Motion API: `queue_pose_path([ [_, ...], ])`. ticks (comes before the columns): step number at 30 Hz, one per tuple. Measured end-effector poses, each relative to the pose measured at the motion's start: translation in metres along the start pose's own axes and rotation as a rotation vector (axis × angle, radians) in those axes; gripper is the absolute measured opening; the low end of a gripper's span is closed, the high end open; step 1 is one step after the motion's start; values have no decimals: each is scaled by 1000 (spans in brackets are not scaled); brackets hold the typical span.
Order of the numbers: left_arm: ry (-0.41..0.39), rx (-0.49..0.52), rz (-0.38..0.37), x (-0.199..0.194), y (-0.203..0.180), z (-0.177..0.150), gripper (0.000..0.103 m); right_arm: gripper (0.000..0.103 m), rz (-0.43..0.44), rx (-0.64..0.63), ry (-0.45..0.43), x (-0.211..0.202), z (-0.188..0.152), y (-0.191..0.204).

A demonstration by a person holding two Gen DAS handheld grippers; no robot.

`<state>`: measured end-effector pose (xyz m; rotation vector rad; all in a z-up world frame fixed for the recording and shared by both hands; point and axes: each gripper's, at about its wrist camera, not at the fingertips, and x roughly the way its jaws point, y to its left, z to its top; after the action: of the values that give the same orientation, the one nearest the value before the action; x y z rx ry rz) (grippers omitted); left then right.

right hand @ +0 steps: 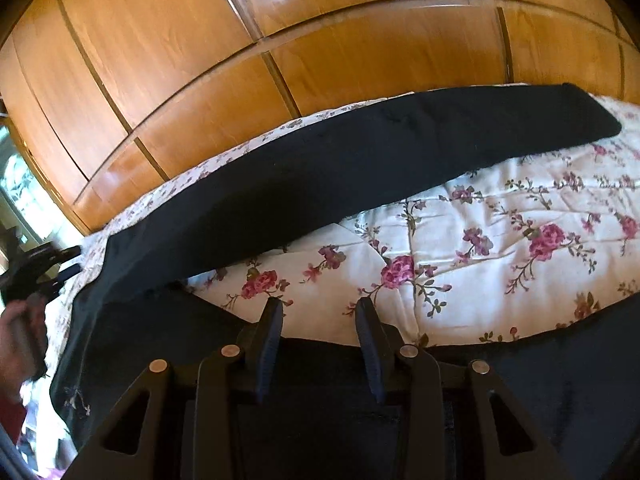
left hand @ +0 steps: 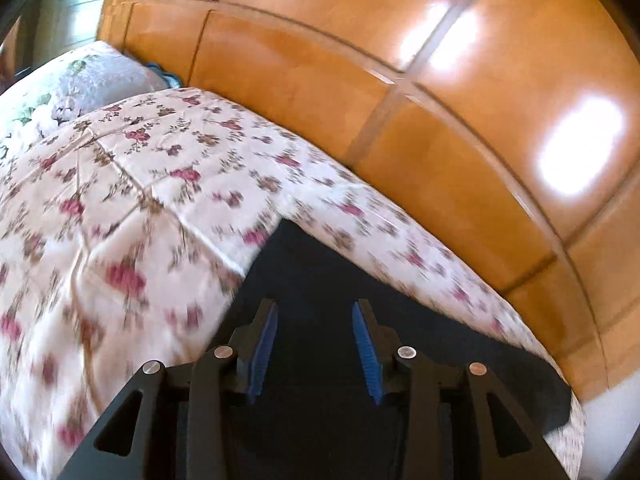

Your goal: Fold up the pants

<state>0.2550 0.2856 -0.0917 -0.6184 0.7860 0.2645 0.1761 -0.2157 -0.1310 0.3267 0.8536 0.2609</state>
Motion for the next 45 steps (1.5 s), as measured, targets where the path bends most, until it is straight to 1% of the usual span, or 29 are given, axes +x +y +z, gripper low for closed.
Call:
queue_pose_path([
  [1,8,-16,10,8,2,5,39,39,4,3,-5,-2,-1,-1],
  [3,14,-49,2,25,8,14,39,39,7,6,-11,-3,-2,-2],
  [5,10,-83,-4,38,12,21,39,39,9,7,-17,-1,-2,-1],
  [8,-1,-130,13,57,15,29,39,39,13,9,-23,-3,-3,-4],
  [10,3,-144,8,65,16,32,39,39,19,14,-28,-3,-3,-5],
  [12,5,-131,9,72,14,34,39,39,20,17,-34,-4,-4,-6],
  [14,9,-112,22,79,13,34,36,39,16,14,-36,-4,-4,-6],
  [15,16,-101,40,83,12,34,33,39,15,13,-38,-4,-4,-5],
  [16,16,-80,65,84,10,32,24,39,13,11,-40,-4,-4,-5],
  [17,11,-65,69,83,9,31,16,39,11,10,-41,-4,-4,-5],
  [18,17,-42,52,83,6,30,12,39,11,10,-43,-4,-4,-5],
  [20,4,-15,54,77,3,29,10,39,11,9,-46,-4,-4,-5],
  [21,-24,-6,39,67,2,28,10,39,12,10,-47,-4,-4,-5],
  [23,-69,-6,3,51,0,27,10,39,12,11,-48,-4,-4,-5],
  [24,-99,-6,-25,36,-2,25,9,39,12,10,-48,-4,-4,-5],
  [26,-137,-15,-71,16,-2,21,9,39,13,11,-48,-4,-4,-5],
  [29,-183,-60,-163,-23,2,5,9,39,13,11,-48,-4,-4,-5],
  [30,-196,-93,-207,-39,8,-4,9,39,12,11,-48,-4,-4,-5],
  [32,-208,-120,-250,-57,16,-20,8,39,12,10,-48,-4,-4,-5],
  [33,-212,-129,-270,-70,22,-32,8,39,11,10,-47,-4,-4,-5],
  [37,-213,-152,-314,-97,38,-72,8,39,9,9,-45,-4,-4,-5],
  [40,-192,-178,-329,-103,50,-102,8,39,7,7,-43,-3,-4,-5],
  [43,-171,-200,-319,-101,62,-126,8,39,5,4,-42,-3,-3,-4],
  [45,-146,-229,-296,-93,73,-142,8,39,3,3,-42,-3,-3,-4],
])
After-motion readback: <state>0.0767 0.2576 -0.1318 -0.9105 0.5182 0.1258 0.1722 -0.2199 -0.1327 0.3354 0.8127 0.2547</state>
